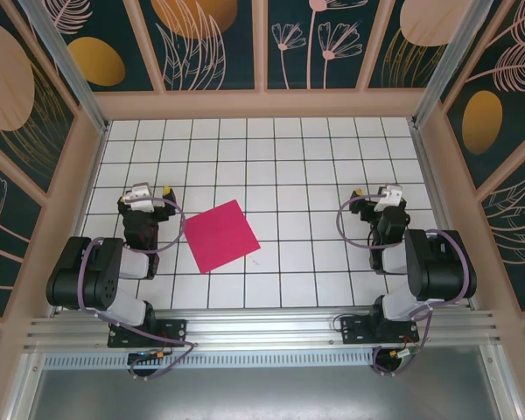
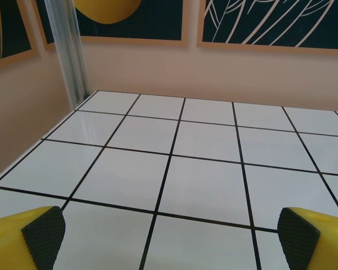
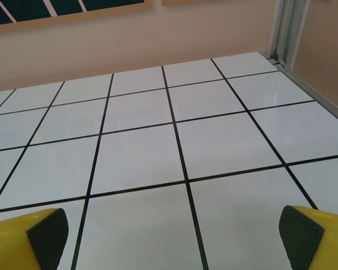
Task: Fold a paper plane with a square sheet of paper (pick it up from the middle)
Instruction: Move the square sheet of paper to the center of the table.
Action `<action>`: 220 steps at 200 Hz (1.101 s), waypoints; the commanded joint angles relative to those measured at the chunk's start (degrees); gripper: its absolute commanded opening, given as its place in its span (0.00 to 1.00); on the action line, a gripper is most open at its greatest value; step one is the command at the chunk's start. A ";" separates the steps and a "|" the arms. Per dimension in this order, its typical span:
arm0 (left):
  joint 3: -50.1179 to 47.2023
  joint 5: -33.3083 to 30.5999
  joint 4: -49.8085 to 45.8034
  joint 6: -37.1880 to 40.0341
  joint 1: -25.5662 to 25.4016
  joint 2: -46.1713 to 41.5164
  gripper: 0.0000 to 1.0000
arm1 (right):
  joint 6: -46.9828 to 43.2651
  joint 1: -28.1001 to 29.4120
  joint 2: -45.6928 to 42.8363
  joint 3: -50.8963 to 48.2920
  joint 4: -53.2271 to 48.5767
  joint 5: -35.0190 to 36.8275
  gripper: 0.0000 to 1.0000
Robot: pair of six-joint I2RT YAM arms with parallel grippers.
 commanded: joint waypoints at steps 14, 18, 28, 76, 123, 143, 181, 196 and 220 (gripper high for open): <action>0.60 0.68 1.26 0.74 0.48 -0.17 0.99 | 0.37 -0.29 0.31 0.86 3.11 -0.62 0.99; 0.59 0.69 1.34 0.73 0.48 -0.13 0.99 | 0.33 -0.34 0.31 0.83 3.10 -0.60 0.99; 0.62 0.68 1.35 0.73 0.48 -0.20 0.99 | 0.32 -0.35 0.34 0.83 3.09 -0.55 0.99; 0.57 0.68 1.33 0.73 0.48 -0.11 0.99 | 0.32 -0.32 0.33 0.87 3.08 -0.60 0.99; 0.60 0.69 1.26 0.74 0.48 -0.11 0.99 | 0.32 -0.35 0.30 0.83 3.10 -0.59 0.99; 0.59 0.68 1.31 0.69 0.48 -0.18 0.99 | 0.33 -0.31 0.30 0.83 3.10 -0.58 0.99; -0.37 2.91 2.22 1.70 0.48 -1.27 0.99 | 0.32 -0.32 0.34 0.82 3.09 -0.59 0.99; -1.48 2.04 2.57 1.29 0.48 -3.26 0.99 | 0.32 -0.32 0.30 0.82 3.08 -0.59 0.99; -3.17 -4.68 -1.60 -2.02 0.48 -10.94 0.99 | 0.62 -1.73 0.16 1.30 2.07 -4.32 0.99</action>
